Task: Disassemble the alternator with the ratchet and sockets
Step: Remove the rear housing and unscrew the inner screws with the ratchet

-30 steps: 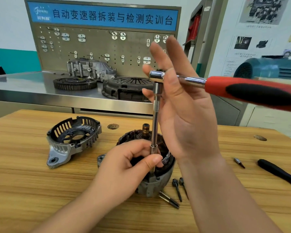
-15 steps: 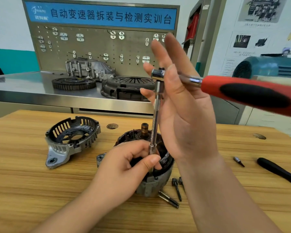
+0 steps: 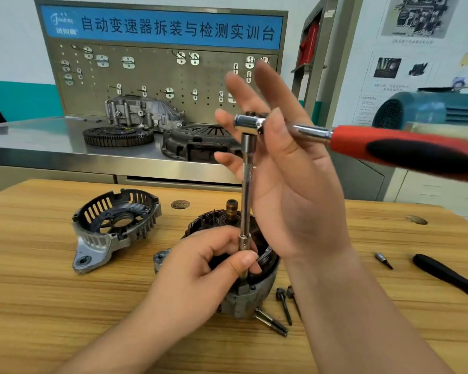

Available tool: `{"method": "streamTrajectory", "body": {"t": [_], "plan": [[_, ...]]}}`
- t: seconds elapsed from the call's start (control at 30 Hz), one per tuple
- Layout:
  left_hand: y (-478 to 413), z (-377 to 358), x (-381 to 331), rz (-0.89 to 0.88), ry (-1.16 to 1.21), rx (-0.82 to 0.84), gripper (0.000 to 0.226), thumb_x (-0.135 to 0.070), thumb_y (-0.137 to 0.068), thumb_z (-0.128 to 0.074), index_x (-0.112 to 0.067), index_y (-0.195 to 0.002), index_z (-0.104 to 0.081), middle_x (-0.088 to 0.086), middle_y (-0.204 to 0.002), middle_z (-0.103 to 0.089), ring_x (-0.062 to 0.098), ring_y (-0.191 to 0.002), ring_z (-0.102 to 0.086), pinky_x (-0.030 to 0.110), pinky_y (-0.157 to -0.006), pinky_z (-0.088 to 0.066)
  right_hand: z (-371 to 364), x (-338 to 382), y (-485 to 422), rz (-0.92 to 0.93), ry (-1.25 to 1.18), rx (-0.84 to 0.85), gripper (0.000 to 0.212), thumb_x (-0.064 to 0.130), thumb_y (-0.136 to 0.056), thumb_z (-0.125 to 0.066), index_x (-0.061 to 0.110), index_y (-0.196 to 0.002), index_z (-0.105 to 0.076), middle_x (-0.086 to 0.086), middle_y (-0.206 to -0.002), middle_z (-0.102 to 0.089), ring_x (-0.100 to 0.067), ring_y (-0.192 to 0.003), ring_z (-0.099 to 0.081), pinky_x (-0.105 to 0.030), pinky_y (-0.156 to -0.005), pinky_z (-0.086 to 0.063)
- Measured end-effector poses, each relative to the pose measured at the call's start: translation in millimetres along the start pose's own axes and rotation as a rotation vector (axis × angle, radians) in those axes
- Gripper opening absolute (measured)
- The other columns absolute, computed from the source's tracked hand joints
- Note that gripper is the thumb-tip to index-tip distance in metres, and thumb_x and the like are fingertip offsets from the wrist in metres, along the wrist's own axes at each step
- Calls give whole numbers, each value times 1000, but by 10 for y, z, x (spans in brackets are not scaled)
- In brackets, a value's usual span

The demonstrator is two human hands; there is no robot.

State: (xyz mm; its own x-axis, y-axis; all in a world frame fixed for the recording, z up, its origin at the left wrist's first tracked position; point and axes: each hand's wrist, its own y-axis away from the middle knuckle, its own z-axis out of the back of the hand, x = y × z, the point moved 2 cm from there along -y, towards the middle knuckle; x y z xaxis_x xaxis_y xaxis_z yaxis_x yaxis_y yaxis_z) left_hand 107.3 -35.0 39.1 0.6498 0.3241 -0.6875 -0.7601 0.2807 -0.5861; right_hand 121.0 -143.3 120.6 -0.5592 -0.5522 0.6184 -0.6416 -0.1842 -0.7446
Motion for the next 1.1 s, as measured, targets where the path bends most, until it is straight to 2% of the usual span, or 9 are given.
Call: {"method": "streamTrajectory", "body": {"t": [0.2,0.27,0.4,0.53,0.7,0.77,0.93,1.0,1.1], "plan": [[12,-16,1,-39,-23,-10,31,-46,-86,-46,-28,-82,-71,-10,-83,-70,12,-87,-65,31,-77,-49,64,-83,14,-262,-172,-16,54,50,-96,-22,15,-126,-51,0,-96,-74,-19,-84,-70,-28,-76,-53],[11,-18,8,-30,-19,-9,30,-46,-85,-46,-27,-82,-69,-9,-81,-70,13,-86,-65,34,-77,-49,57,-93,19,-240,-169,-43,53,50,-93,-31,15,-126,-53,-1,-100,-73,-18,-87,-68,-28,-72,-52],[9,-2,1,3,-42,-35,28,-47,-81,-52,-26,-73,-68,-17,-76,-70,8,-80,-65,17,-73,-44,11,-27,10,-31,-52,-53,28,27,-93,-45,29,-117,-59,3,-121,-63,-22,-113,-57,-28,-76,-51],[1,-3,-11,11,-55,-49,21,-44,-81,-57,-28,-75,-68,-20,-74,-70,1,-79,-66,8,-71,-43,11,-14,1,-39,-136,-57,29,32,-90,-47,29,-116,-59,4,-124,-61,-19,-98,-64,-30,-79,-49],[16,-7,-35,-30,5,-7,30,-45,-86,-48,-28,-90,-71,-14,-87,-72,10,-91,-67,35,-82,-50,89,-78,23,-218,-182,-87,55,50,-98,-21,14,-129,-49,1,-95,-74,-17,-76,-70,-27,-73,-54],[19,-6,-31,-17,23,-5,27,-45,-85,-48,-29,-90,-70,-15,-86,-72,10,-91,-67,39,-84,-49,78,-83,23,-199,-156,-90,51,49,-96,-29,16,-127,-53,0,-98,-74,-17,-80,-69,-27,-71,-54],[17,3,-15,16,-14,-42,12,-36,-82,-60,-28,-82,-68,-20,-78,-71,1,-82,-66,14,-76,-47,-3,33,1,39,59,-26,28,22,-93,-48,32,-118,-57,2,-130,-59,-18,-111,-59,-28,-78,-50],[18,5,-8,31,-12,-50,11,-34,-81,-60,-26,-83,-68,-19,-77,-71,-1,-81,-66,10,-72,-46,-17,22,0,48,65,-7,31,22,-93,-47,33,-121,-53,0,-139,-54,-15,-106,-62,-28,-79,-50],[23,3,-25,15,25,-40,24,-46,-81,-55,-25,-83,-68,-15,-79,-72,6,-83,-67,17,-75,-48,-4,-34,10,-55,-48,-18,36,38,-95,-35,33,-129,-47,5,-130,-61,-20,-87,-69,-31,-82,-52]]}}
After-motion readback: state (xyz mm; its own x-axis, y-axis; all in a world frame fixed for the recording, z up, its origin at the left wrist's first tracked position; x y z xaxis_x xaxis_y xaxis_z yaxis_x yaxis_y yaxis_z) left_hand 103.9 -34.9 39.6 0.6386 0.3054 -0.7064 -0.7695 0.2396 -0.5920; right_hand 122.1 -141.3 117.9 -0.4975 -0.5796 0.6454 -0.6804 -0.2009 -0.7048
